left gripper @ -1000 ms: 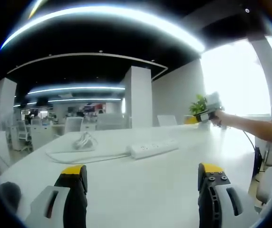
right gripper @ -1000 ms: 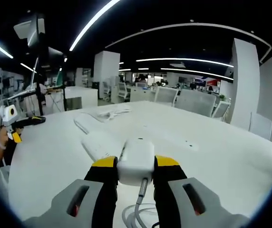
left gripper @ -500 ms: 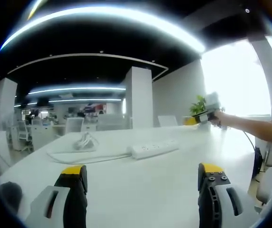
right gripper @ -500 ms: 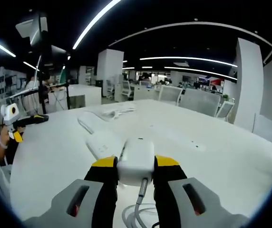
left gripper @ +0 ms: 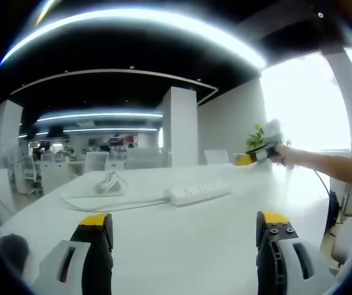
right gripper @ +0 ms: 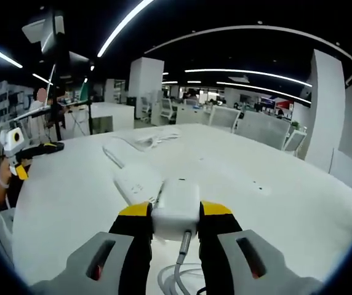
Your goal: Straighten the power strip on the desk, plug the charger into it
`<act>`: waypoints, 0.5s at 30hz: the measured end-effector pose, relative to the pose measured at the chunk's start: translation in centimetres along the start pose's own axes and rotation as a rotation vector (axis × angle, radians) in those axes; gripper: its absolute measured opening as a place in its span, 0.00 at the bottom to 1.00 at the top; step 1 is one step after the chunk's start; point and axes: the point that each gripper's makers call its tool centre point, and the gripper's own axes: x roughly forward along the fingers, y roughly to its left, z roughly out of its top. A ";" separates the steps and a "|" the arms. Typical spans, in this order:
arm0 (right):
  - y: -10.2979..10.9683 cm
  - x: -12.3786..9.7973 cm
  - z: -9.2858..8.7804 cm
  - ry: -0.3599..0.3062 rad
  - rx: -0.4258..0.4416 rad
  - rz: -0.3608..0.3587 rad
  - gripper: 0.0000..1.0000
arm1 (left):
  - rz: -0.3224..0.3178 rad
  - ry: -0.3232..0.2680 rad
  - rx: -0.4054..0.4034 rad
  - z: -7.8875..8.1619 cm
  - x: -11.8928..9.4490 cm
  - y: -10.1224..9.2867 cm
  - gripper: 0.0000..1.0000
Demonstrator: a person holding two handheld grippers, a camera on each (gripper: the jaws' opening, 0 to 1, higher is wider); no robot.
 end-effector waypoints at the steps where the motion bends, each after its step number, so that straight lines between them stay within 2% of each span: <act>1: 0.1 0.0 0.0 0.002 -0.003 0.000 0.27 | 0.000 -0.001 0.000 0.0 0.0 0.0 0.99; 15: 0.2 0.4 0.1 0.043 -0.044 0.002 0.27 | 0.003 -0.003 -0.001 -0.1 -0.1 0.1 0.99</act>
